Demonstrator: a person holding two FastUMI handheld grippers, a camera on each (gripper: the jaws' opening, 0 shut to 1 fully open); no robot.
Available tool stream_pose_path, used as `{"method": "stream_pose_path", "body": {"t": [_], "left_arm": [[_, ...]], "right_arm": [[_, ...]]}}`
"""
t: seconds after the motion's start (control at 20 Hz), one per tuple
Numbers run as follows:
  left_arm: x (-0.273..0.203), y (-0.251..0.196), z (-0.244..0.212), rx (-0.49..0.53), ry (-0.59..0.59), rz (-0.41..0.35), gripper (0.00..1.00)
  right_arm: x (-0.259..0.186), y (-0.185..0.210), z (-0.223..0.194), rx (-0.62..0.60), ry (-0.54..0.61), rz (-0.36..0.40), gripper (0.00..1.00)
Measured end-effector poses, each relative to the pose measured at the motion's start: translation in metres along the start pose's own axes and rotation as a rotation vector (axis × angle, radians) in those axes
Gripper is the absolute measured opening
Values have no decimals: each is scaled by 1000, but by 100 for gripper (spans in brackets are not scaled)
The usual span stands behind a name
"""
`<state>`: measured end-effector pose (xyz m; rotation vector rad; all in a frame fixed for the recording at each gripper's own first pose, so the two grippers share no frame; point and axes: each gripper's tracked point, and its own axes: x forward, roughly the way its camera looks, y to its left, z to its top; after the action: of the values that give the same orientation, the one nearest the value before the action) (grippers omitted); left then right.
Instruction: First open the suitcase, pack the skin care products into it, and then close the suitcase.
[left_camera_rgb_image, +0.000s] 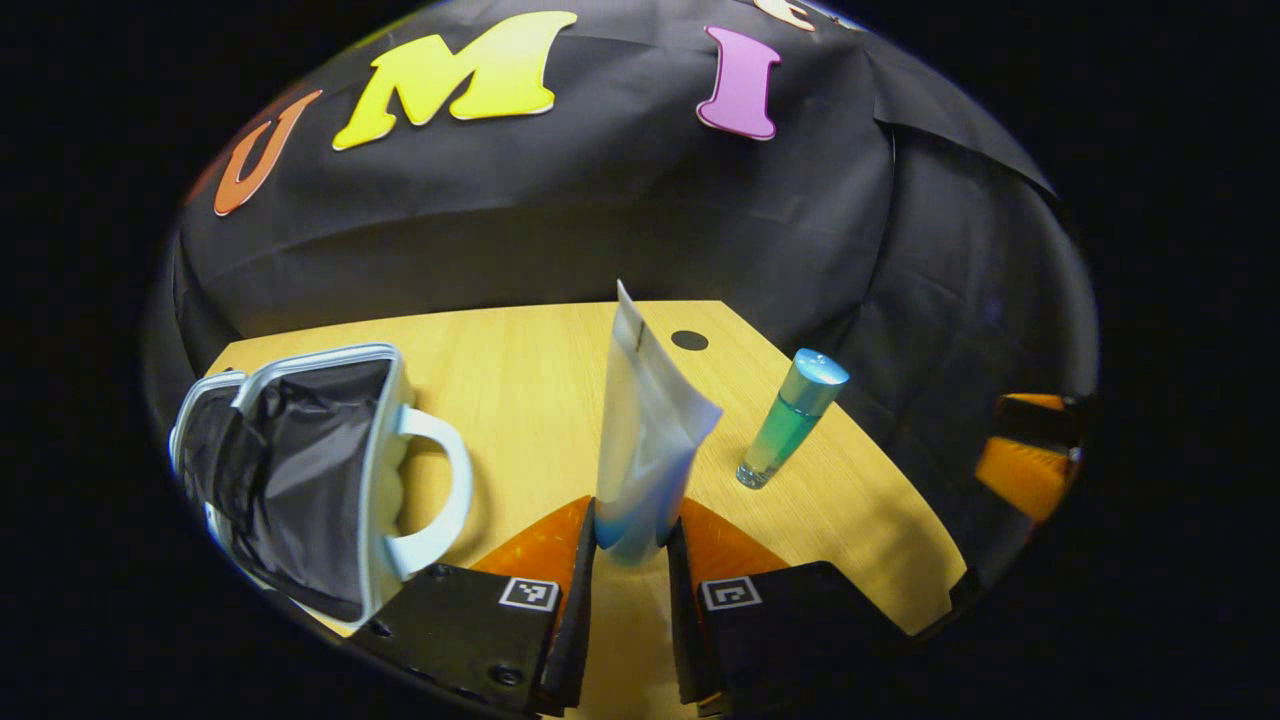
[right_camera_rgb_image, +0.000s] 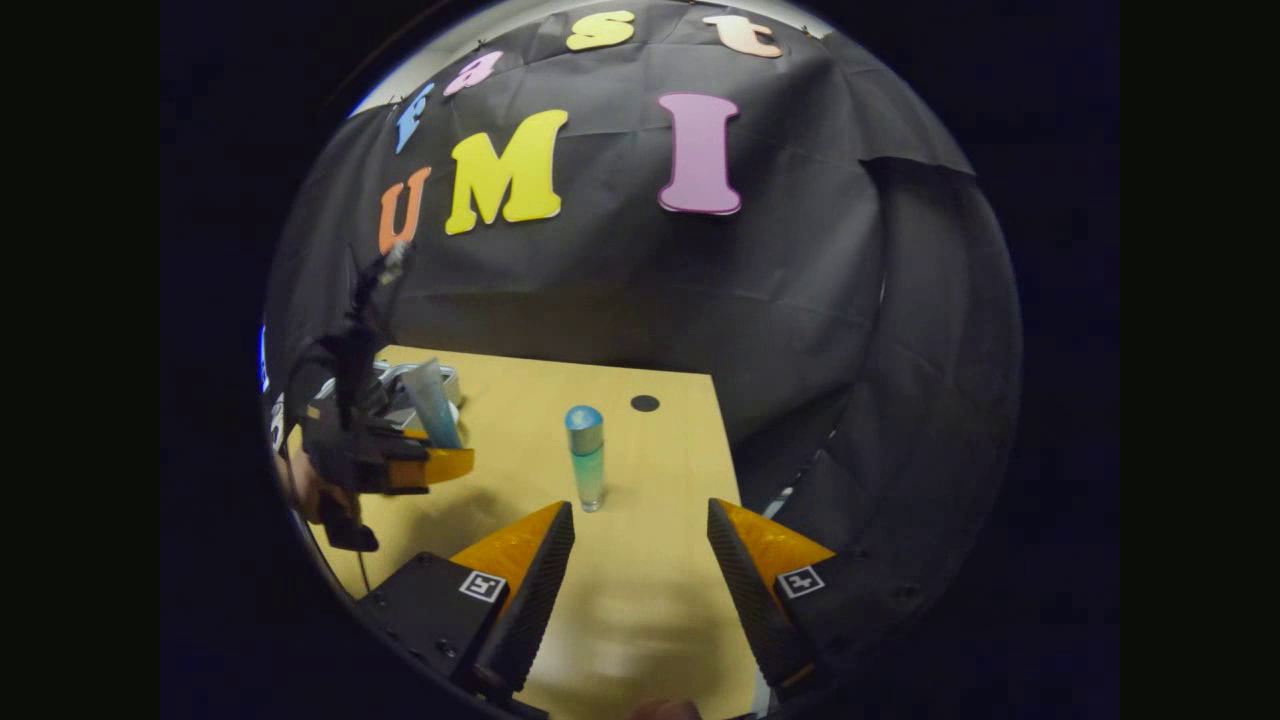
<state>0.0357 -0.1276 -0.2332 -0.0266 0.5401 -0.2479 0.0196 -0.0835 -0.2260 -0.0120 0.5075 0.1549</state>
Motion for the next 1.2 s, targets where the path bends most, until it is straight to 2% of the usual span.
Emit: {"method": "stream_pose_path", "body": {"t": [0.2, 0.45, 0.7, 0.9, 1.05, 1.15, 1.2], "left_arm": [[-66, 30, -3, -63, 15, 57, 37], [-124, 67, -6, -156, 17, 165, 37], [-157, 106, -12, -218, 6, 257, 37], [-176, 125, -13, -269, 9, 287, 37], [-189, 145, -11, -274, 9, 315, 37], [-192, 159, -15, -300, 19, 332, 37], [-193, 163, -18, -323, 28, 330, 37]], "right_arm": [[50, 21, -11, 32, 6, 24, 80], [100, 29, -23, 62, 51, 39, 78], [140, 39, -32, 75, 96, 36, 80], [166, 45, -41, 89, 140, 28, 80], [175, 43, -45, 113, 162, 12, 59], [181, 44, -45, 123, 168, 9, 41], [178, 44, -46, 119, 174, 4, 40]]}}
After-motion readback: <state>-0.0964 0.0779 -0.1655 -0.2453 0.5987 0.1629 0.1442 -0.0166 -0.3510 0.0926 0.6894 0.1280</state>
